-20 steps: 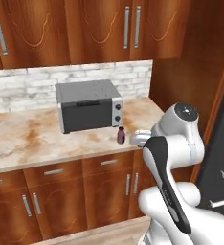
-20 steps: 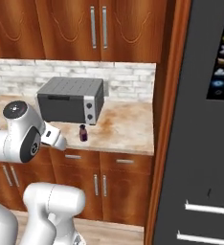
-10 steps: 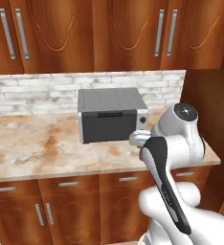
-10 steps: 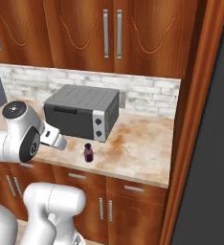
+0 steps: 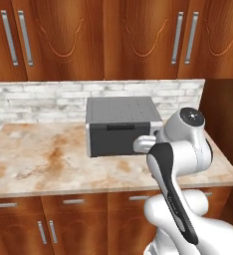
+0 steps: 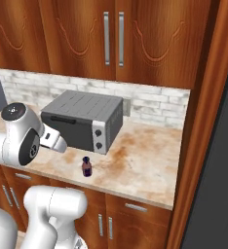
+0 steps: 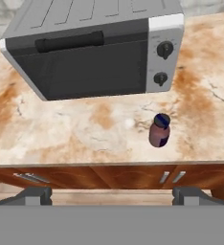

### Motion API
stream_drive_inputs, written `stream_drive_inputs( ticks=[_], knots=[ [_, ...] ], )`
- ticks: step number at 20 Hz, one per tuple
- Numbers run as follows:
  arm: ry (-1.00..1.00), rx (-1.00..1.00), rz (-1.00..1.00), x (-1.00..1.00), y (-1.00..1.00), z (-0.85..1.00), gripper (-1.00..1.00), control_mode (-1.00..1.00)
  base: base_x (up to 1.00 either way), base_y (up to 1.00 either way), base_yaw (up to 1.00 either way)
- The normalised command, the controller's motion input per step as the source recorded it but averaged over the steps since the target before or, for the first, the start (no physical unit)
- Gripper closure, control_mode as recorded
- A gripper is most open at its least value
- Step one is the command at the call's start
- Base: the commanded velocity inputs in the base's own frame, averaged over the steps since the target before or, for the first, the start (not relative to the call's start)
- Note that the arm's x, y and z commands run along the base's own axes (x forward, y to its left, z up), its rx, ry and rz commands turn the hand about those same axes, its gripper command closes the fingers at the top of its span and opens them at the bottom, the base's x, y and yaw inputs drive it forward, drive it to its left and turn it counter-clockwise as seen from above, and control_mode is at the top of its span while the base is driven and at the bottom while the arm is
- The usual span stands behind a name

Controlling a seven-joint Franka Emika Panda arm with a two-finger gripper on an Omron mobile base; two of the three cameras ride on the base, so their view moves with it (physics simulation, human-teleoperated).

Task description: There is a wine glass and glass cup on the dining counter. Place the wine bottle next to the wine glass and the juice bottle next to the glass cup.

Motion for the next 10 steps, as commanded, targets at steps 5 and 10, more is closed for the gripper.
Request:
stream_drive_inputs(
  ticks=[5,10],
  knots=[
    [0.00,0.00,0.00,0.00,0.00,0.00,-1.00,1.00,0.18,-0.07,0.01],
    [0.00,0.00,0.00,0.00,0.00,0.00,-1.00,1.00,0.19,-0.06,0.01]
  ],
)
